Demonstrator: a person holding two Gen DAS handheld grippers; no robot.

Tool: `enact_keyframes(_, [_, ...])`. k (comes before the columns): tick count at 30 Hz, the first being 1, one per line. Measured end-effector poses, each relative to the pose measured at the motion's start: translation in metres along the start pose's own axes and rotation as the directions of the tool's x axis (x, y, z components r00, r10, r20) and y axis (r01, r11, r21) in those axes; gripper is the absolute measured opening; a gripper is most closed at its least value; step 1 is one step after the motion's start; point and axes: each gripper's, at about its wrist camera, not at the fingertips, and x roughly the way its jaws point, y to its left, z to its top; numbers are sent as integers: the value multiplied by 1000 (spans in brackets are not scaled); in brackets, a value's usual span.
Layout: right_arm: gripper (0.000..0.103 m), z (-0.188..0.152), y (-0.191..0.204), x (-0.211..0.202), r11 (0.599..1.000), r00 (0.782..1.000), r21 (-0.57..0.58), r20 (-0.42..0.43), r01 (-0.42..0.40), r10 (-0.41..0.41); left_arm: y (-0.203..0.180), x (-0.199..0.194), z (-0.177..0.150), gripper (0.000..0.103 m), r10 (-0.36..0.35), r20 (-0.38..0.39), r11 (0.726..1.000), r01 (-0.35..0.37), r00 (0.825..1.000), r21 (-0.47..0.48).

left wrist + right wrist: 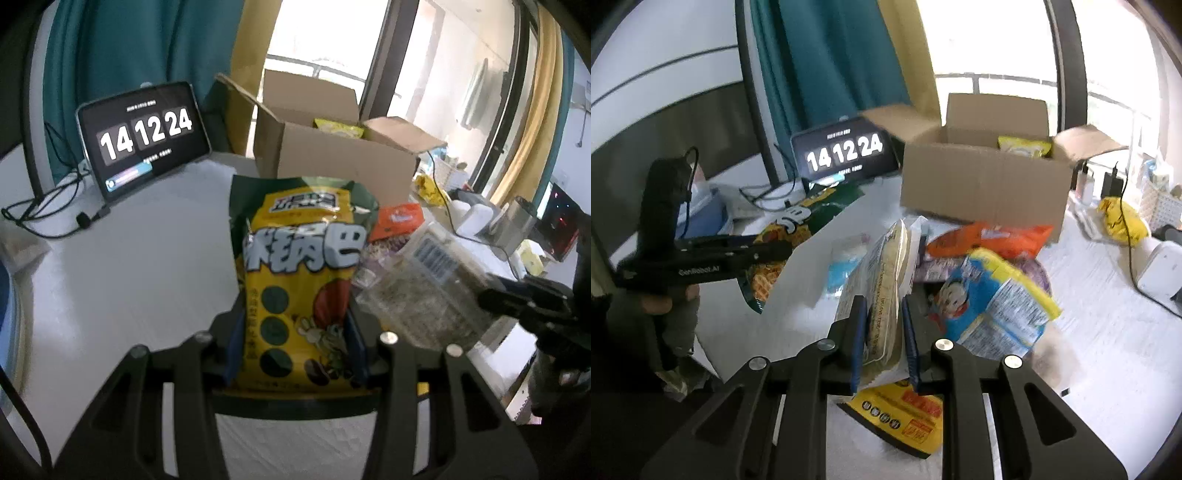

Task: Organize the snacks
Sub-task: 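Lift both held bags and carry them toward the cardboard box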

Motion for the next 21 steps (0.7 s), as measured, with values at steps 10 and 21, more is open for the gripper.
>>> enact_keyframes(10, [21,22,-30,-15,998,996,21,76,51,-52,-8,-1,27,48,13,64,1000,-14,998,18])
enact_keyframes(21, [21,58,-63,-26,994,979,21,170,107,-109,-31,9,72,48,-17,136,996,5,990,86])
